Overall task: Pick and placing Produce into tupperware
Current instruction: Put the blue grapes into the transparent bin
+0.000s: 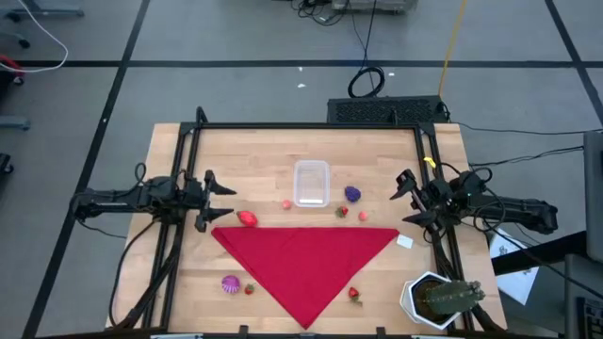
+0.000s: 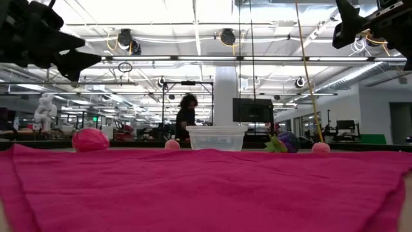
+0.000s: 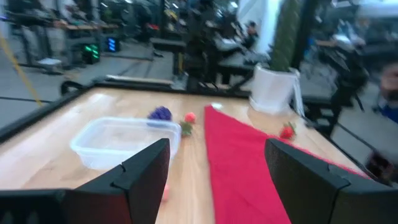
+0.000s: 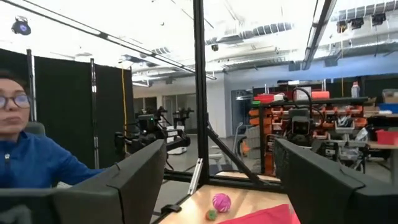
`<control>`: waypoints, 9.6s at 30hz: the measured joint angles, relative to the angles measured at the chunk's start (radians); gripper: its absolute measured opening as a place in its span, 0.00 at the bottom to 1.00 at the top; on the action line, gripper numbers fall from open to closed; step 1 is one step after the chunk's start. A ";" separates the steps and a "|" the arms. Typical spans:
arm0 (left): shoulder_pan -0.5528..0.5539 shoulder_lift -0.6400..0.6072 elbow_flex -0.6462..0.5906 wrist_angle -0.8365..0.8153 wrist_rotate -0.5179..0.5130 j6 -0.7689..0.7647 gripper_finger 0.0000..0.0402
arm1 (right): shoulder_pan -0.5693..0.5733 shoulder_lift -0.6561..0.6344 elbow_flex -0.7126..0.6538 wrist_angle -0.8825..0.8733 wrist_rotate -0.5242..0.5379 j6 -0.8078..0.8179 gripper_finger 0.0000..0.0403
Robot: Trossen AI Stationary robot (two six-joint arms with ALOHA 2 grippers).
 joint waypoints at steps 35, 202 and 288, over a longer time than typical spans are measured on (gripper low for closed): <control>0.000 0.000 0.184 -0.355 -0.243 -0.025 0.67 | 0.084 1.240 1.695 -1.890 0.651 0.061 0.72; 0.000 0.001 0.183 -0.357 -0.253 -0.049 0.67 | -0.061 1.638 1.157 -1.409 0.538 0.079 0.56; 0.000 0.001 0.184 -0.350 -0.245 -0.052 0.67 | -0.061 1.995 2.029 -1.782 0.542 -0.260 0.56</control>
